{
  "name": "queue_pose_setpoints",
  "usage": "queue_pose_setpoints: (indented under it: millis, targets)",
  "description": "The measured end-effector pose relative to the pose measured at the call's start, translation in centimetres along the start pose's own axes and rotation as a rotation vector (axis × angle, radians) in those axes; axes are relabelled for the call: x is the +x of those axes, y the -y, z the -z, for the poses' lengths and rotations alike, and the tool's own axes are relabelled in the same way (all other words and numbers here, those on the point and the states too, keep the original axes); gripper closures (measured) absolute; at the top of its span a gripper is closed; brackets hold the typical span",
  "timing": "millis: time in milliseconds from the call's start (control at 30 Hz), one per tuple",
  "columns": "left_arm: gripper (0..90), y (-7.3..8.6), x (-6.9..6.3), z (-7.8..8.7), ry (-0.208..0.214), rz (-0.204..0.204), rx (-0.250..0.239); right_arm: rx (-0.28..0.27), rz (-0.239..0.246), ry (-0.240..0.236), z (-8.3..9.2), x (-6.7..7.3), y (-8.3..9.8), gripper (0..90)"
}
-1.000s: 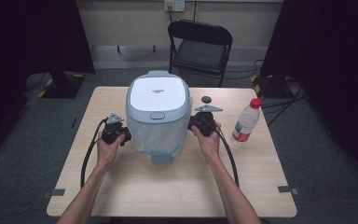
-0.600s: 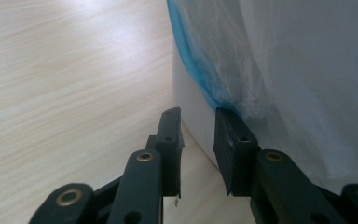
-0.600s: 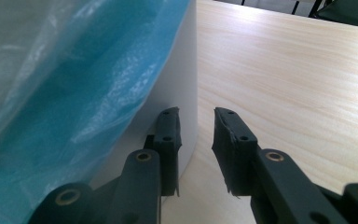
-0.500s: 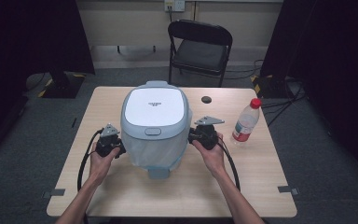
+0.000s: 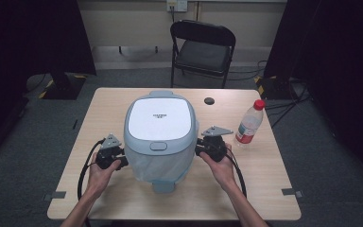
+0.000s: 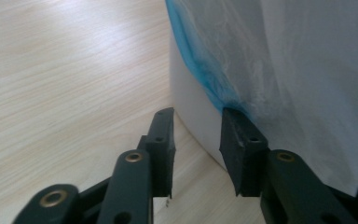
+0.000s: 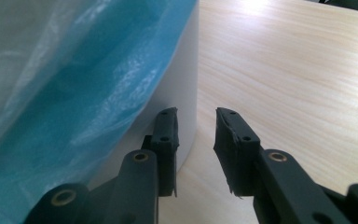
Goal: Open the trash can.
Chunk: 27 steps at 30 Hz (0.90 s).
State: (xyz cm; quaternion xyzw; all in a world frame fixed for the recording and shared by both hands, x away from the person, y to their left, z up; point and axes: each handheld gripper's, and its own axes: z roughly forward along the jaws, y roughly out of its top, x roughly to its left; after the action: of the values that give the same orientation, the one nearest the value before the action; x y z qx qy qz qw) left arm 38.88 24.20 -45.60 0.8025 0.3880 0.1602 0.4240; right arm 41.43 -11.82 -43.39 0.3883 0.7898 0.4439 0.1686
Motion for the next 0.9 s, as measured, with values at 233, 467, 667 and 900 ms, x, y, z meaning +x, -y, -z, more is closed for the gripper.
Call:
queue_pose_setpoints:
  millis: [233, 467, 667, 900]
  targets:
    - [50.4, 0.6, 0.7, 0.2, -0.017, 0.053, -0.006, 0.003, -0.022, 0.013, 0.0, -0.1, 0.2, 48.7]
    - [36.2, 0.7, 1.7, 1.2, -0.028, 0.108, -0.019, 0.065, -0.085, 0.092, 1.8, -2.5, 1.8, 33.8]
    - [34.2, 1.0, 2.1, 0.6, -0.045, 0.076, 0.035, 0.033, -0.100, 0.025, 5.2, -3.0, 3.8, 33.7]
    - [30.9, 3.0, 3.3, -1.1, -0.143, 0.035, 0.112, -0.042, 0.012, -0.134, 10.0, 0.4, 1.0, 42.6]
